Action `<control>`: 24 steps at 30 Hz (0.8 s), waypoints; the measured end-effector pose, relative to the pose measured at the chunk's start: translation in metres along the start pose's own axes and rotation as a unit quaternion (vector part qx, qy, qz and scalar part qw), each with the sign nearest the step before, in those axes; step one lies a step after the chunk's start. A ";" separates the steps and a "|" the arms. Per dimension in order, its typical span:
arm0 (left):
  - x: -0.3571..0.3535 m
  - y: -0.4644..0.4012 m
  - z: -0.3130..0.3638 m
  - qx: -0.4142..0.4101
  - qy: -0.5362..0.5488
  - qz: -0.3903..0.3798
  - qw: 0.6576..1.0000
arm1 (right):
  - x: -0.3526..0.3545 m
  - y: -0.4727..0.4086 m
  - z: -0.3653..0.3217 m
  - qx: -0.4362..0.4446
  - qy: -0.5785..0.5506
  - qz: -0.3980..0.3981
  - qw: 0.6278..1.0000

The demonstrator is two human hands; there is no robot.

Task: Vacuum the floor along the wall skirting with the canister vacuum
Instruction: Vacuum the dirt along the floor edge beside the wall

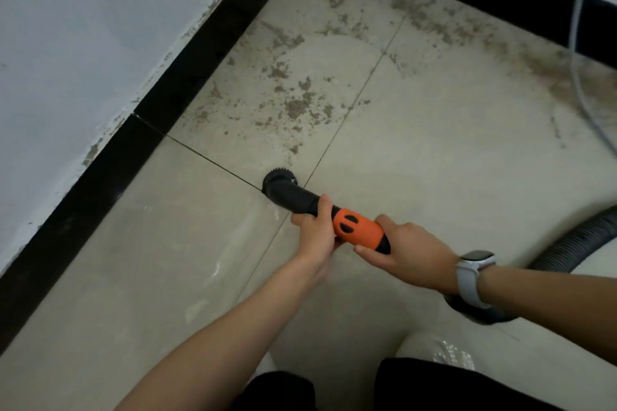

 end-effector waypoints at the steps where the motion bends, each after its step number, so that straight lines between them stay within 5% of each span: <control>1: -0.008 -0.004 0.005 -0.005 -0.003 -0.007 1.000 | 0.005 -0.003 0.005 -0.011 -0.009 0.012 1.000; 9: -0.055 -0.033 0.041 -0.004 -0.076 -0.070 0.995 | 0.038 -0.025 0.024 -0.058 -0.073 0.076 0.993; 19: 0.026 -0.035 0.018 -0.030 0.030 0.075 0.996 | 0.010 -0.026 -0.025 0.050 0.014 -0.003 0.999; 24: 0.034 -0.040 0.017 -0.036 0.014 0.086 0.996 | 0.002 -0.032 -0.030 0.049 -0.021 -0.017 0.998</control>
Point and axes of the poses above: each hand's wrist, its own y-axis away from the middle knuckle, its own x-axis out of the back of the hand, z = x × y, the point moved 7 cm from there along -y, towards the middle knuckle, and after that the axes turned 3 degrees about y, right-handed, at the moved point
